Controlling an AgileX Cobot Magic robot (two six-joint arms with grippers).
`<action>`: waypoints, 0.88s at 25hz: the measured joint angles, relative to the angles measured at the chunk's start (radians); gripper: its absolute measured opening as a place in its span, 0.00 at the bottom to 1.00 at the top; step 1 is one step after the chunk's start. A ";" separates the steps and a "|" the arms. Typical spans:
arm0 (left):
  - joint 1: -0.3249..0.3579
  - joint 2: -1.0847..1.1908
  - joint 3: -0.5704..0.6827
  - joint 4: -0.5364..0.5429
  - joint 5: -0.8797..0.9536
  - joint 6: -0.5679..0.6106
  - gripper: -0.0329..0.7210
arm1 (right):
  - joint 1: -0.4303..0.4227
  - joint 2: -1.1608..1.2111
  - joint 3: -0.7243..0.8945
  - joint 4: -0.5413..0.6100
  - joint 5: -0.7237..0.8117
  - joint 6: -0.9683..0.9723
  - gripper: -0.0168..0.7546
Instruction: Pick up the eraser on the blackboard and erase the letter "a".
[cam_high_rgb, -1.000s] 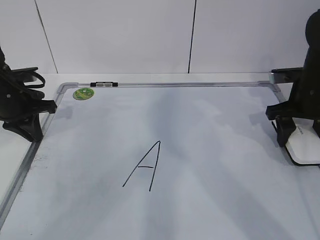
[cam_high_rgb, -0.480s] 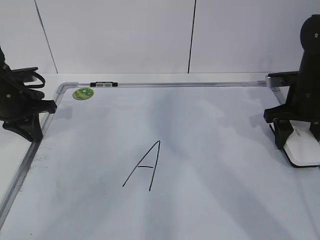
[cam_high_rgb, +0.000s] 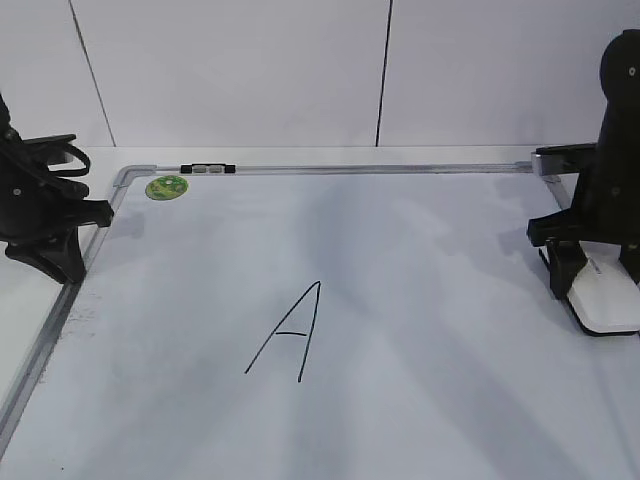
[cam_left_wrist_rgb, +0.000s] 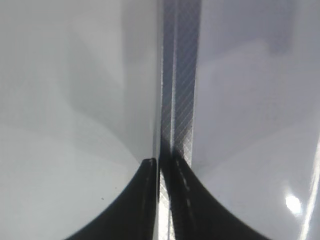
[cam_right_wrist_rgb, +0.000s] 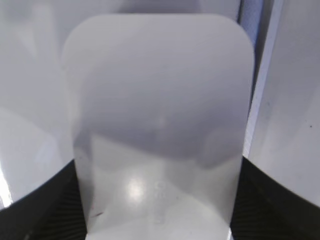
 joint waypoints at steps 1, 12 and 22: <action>0.000 0.000 0.000 0.000 0.000 0.000 0.15 | 0.000 0.000 0.000 0.000 0.000 0.000 0.75; 0.000 0.000 0.000 0.000 0.000 0.000 0.15 | 0.000 0.000 -0.002 0.000 0.000 -0.001 0.89; 0.000 0.000 0.000 0.000 0.000 0.000 0.15 | 0.000 0.000 -0.176 0.004 0.040 0.011 0.89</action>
